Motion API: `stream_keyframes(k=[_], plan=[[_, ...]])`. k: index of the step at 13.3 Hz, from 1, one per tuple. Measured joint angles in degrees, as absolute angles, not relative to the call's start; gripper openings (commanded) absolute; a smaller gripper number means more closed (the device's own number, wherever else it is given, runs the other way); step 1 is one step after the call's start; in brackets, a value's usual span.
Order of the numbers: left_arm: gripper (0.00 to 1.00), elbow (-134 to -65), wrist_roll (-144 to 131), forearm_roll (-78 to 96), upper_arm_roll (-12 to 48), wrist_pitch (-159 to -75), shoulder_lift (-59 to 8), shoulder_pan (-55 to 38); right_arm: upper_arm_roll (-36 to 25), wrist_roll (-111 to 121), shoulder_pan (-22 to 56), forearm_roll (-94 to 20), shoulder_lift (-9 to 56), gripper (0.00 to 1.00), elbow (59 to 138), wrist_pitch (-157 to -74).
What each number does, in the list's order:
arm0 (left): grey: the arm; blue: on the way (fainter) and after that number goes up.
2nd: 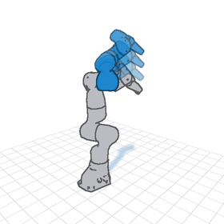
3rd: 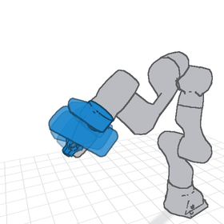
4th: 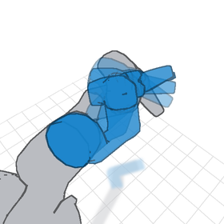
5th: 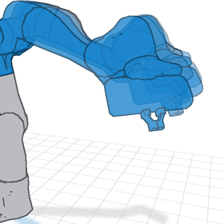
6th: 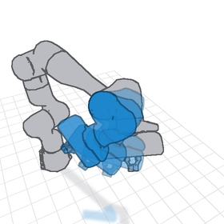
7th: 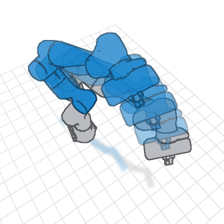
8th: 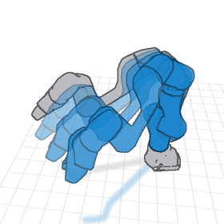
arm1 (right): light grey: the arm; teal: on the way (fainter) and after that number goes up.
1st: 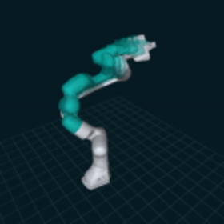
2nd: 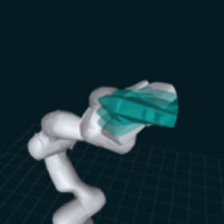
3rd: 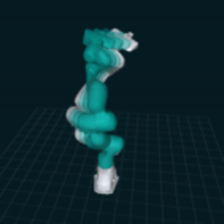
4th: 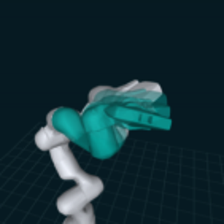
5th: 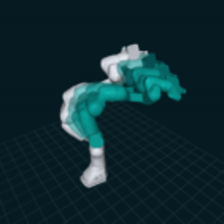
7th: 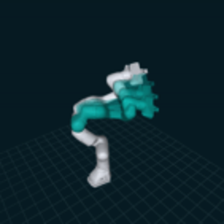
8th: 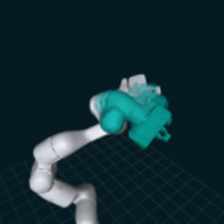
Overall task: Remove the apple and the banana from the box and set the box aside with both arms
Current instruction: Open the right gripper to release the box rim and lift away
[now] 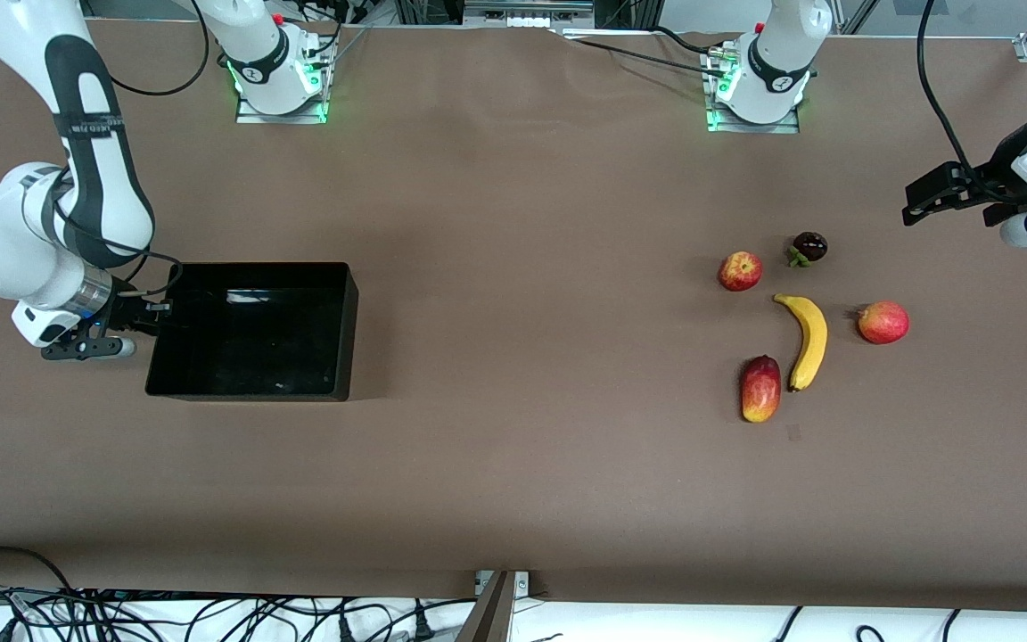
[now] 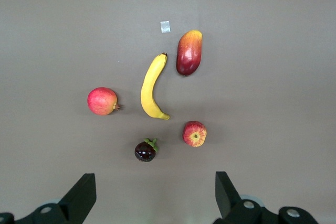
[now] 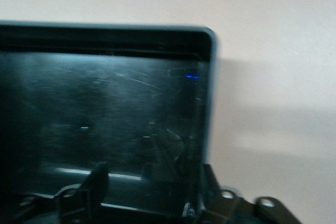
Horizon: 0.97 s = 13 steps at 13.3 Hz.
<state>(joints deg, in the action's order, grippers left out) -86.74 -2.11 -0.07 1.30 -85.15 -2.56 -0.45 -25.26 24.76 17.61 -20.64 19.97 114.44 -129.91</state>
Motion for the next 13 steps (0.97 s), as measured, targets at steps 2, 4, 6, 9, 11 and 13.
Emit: stream_keyframes(k=[2, 4, 6, 9, 11, 13], plan=[[1.00, -86.73, -2.12, -0.07, 0.98, -85.15, -2.47, -0.22, -25.26, 21.51, 18.96, -18.80, 18.83, 1.00, 110.26, -123.94], [1.00, -86.73, -2.12, -0.07, 0.82, -85.15, -2.37, -0.01, -25.15, 15.61, 20.12, -15.69, 17.63, 1.00, 104.72, -116.82], [1.00, -86.73, -2.12, -0.07, 0.81, -85.15, -2.28, -0.01, -25.13, 10.48, 22.42, -13.34, 16.04, 1.00, 100.55, -110.62], [1.00, -86.71, -2.12, -0.07, 0.77, -85.16, -2.15, 0.00, -25.00, 5.30, 26.06, -8.73, 10.99, 1.00, 98.61, -105.17], [1.00, -86.71, -2.12, -0.07, 0.42, -85.16, -2.05, 0.04, -24.92, 4.59, 26.69, -6.57, 6.45, 1.00, 98.44, -100.47], [1.00, -86.71, -2.12, -0.07, -0.07, -85.16, -1.97, 0.07, -24.69, 4.59, 26.69, -4.65, 2.14, 1.00, 98.44, -96.70]])
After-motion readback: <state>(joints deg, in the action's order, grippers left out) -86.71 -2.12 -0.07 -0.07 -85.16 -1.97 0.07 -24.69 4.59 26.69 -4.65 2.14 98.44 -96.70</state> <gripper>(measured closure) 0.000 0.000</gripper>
